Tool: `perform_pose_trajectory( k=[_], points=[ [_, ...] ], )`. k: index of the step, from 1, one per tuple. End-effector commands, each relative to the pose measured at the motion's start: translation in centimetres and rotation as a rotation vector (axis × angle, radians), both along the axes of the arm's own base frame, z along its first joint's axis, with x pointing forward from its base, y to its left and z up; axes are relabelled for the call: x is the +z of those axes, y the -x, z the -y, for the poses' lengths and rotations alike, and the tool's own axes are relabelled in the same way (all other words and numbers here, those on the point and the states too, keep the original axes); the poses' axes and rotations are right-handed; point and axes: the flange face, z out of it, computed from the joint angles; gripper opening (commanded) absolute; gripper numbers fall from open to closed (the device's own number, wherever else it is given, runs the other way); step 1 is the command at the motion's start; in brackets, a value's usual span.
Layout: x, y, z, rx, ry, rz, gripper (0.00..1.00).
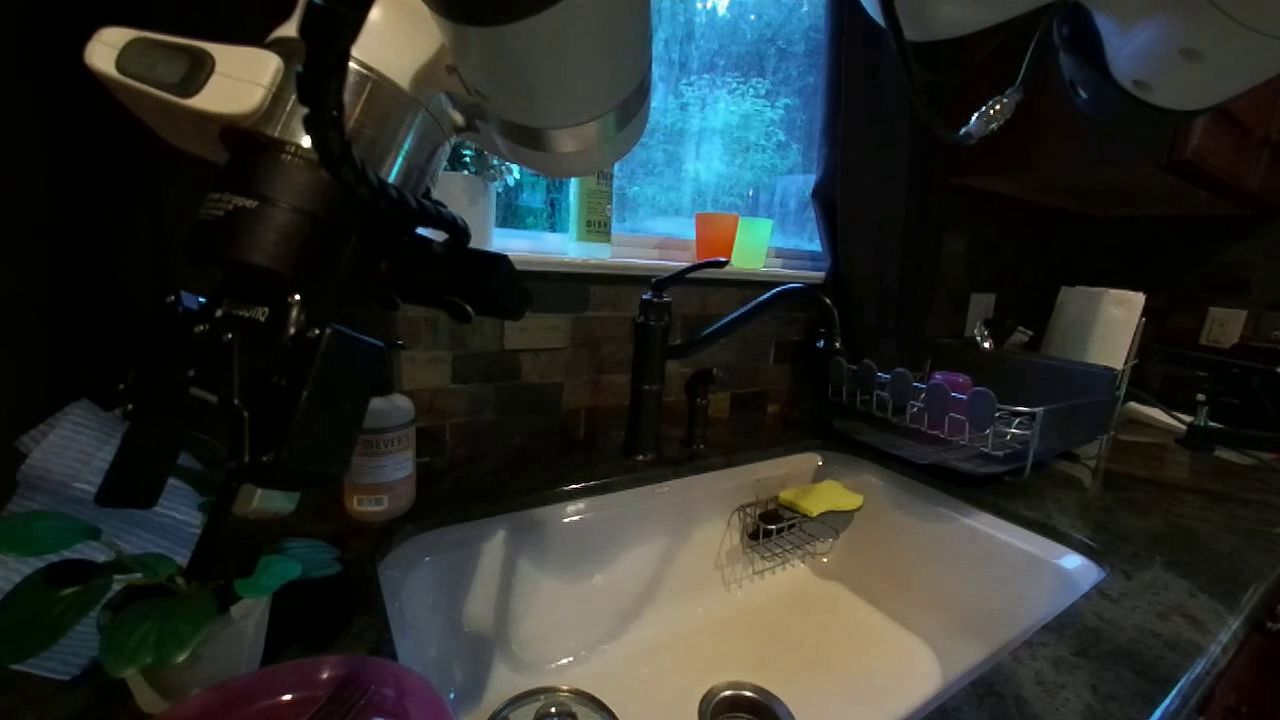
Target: Pick up the folk and put it in the dish dryer
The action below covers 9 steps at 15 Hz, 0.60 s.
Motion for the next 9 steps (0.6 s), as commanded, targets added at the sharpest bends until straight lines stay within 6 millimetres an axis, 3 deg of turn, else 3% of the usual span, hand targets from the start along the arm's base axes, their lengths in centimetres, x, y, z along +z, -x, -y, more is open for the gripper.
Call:
perform_pose_trajectory(
  k=[1,5,9],
  points=[
    [0.0,-0.1,-0.1,0.000,0.000,0.000,1.00],
    [0.1,2.3,-1.4,-0.051,0.067,-0.020,1.00],
    [1.8,8.8,-3.4,-0.034,0.210,-0.025,1.00]
  ],
)
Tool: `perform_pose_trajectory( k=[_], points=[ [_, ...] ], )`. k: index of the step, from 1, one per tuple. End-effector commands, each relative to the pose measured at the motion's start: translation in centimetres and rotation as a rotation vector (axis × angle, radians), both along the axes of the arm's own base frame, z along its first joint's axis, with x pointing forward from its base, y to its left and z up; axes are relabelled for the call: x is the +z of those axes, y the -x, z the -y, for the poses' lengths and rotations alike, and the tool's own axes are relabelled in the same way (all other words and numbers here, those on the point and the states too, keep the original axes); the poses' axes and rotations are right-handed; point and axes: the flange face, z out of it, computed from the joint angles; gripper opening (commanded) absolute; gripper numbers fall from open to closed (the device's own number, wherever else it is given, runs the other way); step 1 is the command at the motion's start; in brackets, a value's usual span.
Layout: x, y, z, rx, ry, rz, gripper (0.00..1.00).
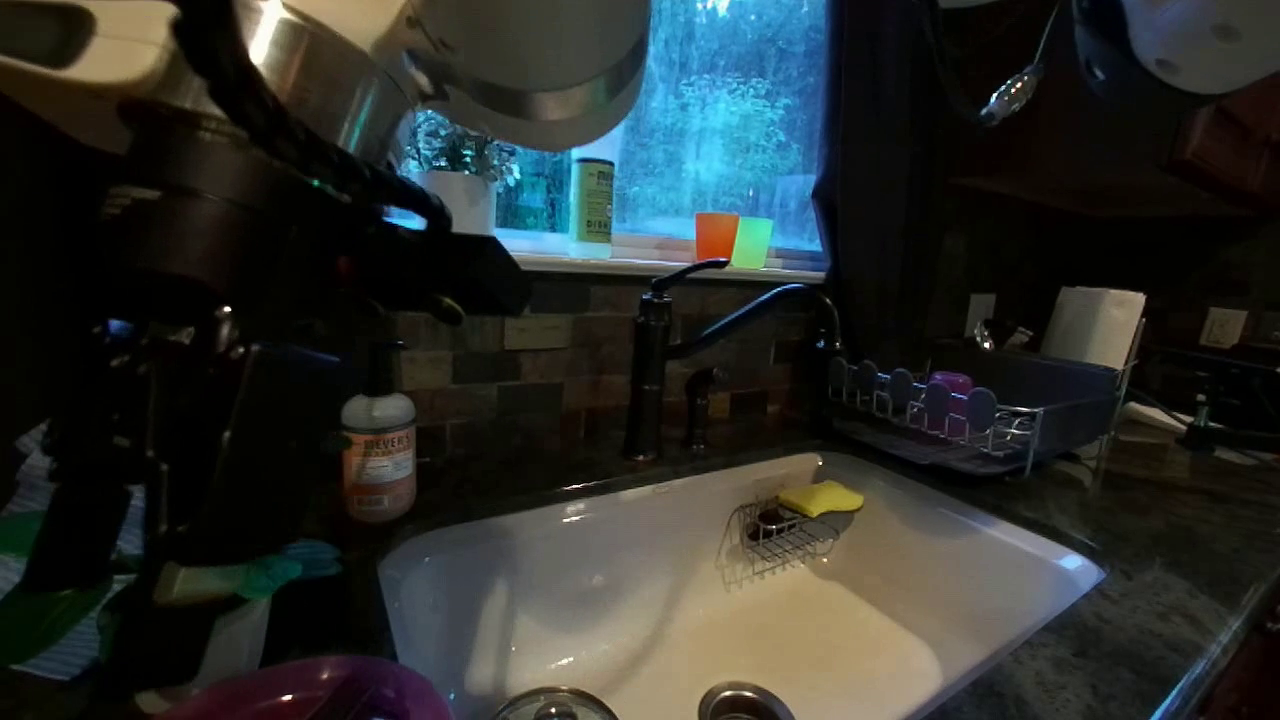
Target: Pick up the folk and put it in the dish dryer
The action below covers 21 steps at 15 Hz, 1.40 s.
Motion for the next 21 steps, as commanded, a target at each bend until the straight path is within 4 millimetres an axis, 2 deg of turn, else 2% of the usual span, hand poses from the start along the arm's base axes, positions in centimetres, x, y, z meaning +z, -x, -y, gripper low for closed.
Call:
perform_pose_trajectory(
  k=[1,3,6,9,13,15,21],
  points=[
    [2.1,5.5,-1.1,0.002,0.177,0.042,1.00],
    [2.3,6.8,-0.6,0.021,0.276,0.066,1.00],
    [0.6,5.2,1.4,0.027,0.370,0.113,1.00],
    [-1.7,3.5,2.1,0.037,0.370,0.109,1.00],
    [-5.4,3.1,0.9,0.021,0.311,0.145,1.00],
    [-6.5,3.5,0.0,0.028,0.287,0.192,1.00],
    [-9.1,4.3,-1.0,0.052,0.280,0.266,0.98]
  ],
)
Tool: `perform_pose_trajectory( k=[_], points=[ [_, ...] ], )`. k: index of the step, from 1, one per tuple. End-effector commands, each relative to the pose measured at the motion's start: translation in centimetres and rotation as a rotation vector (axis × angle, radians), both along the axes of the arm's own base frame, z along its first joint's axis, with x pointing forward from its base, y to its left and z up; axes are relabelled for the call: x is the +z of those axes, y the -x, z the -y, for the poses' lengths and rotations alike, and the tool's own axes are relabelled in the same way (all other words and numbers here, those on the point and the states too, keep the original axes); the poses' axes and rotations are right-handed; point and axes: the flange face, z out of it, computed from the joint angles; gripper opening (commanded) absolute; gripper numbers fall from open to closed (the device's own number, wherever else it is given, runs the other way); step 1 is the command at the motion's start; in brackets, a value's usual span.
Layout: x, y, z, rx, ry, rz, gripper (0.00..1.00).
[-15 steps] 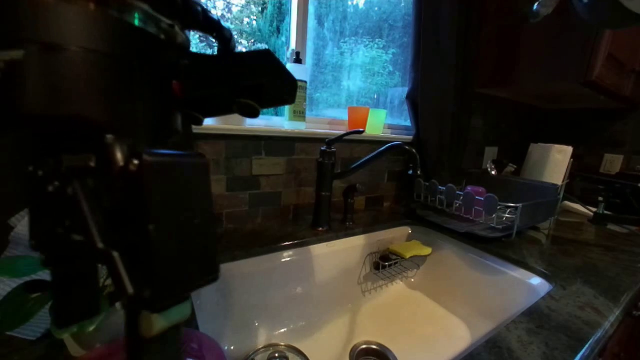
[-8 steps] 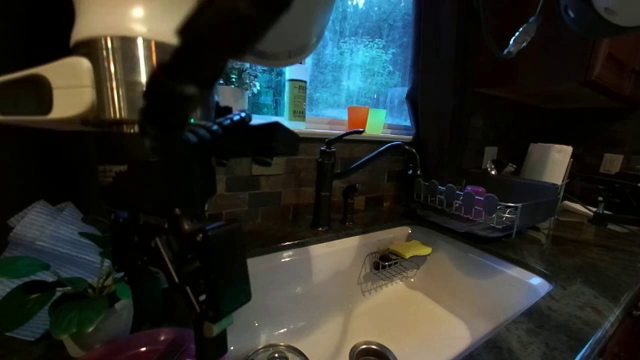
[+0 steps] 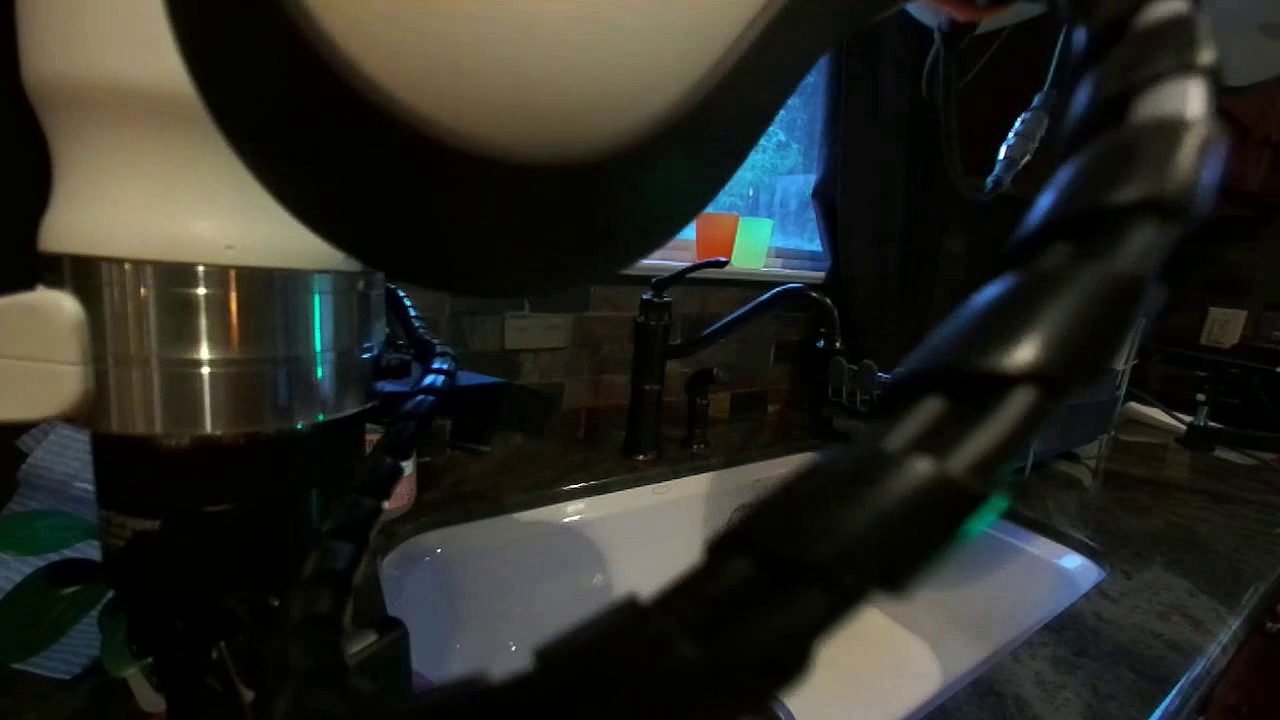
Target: Pick up the folk and put it in the dish dryer
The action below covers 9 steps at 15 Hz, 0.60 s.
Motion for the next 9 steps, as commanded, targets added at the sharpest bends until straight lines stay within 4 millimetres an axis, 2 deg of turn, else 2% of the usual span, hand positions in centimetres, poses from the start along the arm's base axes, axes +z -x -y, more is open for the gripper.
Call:
perform_pose_trajectory(
  k=[1,6,7,8,9],
  points=[
    [-1.6,0.3,-0.4,0.000,0.011,0.055,0.94],
    [-3.3,-1.7,0.1,-0.040,-0.004,0.062,0.77],
    [-3.5,-2.2,0.1,-0.044,-0.011,0.066,0.81],
    [-3.6,-2.6,0.1,-0.046,-0.020,0.071,0.78],
    [-3.7,-2.9,0.0,-0.048,-0.026,0.076,0.80]
  ],
)
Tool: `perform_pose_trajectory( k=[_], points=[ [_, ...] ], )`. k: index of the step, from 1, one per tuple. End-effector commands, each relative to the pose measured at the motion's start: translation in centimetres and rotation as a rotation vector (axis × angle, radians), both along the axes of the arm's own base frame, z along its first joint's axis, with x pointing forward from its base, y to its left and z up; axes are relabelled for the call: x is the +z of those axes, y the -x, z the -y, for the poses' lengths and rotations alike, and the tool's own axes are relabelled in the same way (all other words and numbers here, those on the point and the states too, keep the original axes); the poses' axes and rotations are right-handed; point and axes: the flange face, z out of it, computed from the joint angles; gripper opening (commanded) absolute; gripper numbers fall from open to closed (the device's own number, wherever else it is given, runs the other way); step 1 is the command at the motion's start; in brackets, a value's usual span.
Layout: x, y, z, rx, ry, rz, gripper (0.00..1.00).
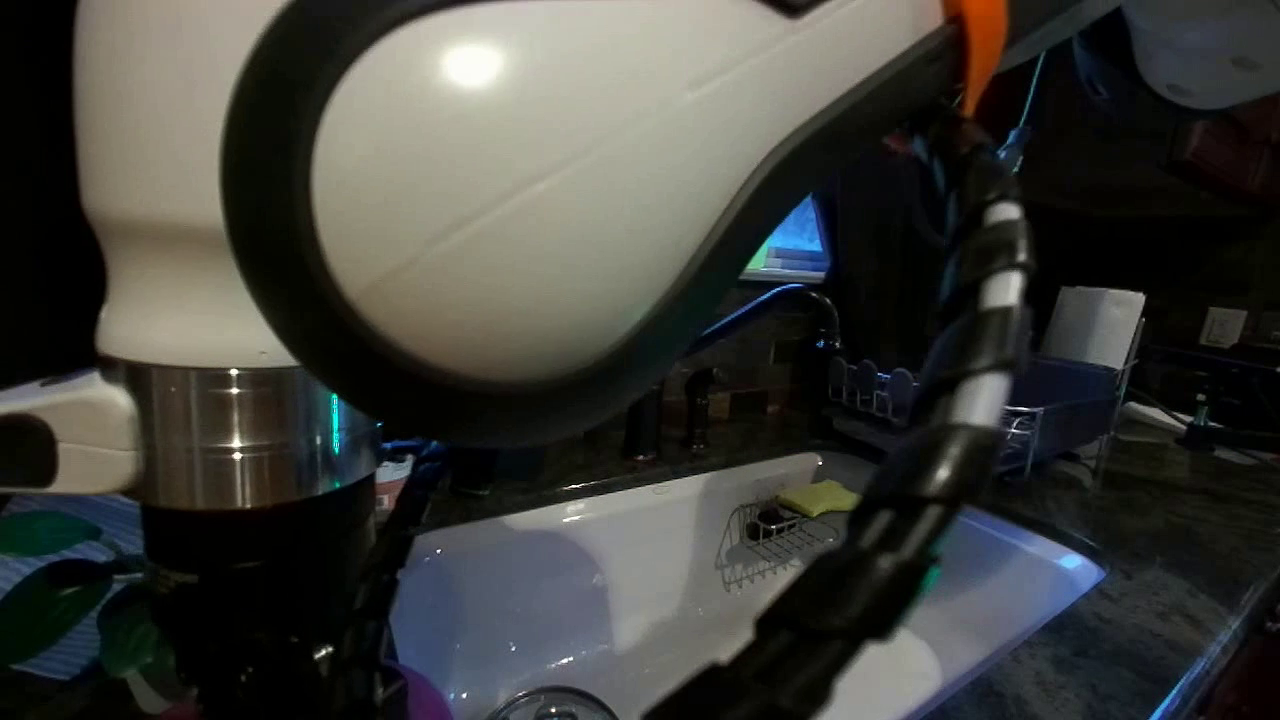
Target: Pick up the folk and put it in the dish dryer
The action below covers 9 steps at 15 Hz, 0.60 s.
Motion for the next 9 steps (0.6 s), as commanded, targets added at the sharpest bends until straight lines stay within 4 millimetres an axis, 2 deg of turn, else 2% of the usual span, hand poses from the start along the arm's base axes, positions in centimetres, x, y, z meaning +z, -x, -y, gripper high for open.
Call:
perform_pose_trajectory(
  k=[1,3,7,9],
  points=[
    [-0.8,-1.1,-0.7,-0.006,-0.029,0.030,0.83],
    [-0.9,-1.5,-1.2,-0.001,-0.042,0.039,0.86],
    [-1.1,-2.6,-1.6,-0.003,-0.059,0.027,0.85],
    [-1.9,-3.2,-1.7,-0.011,-0.065,0.011,0.67]
  ],
)
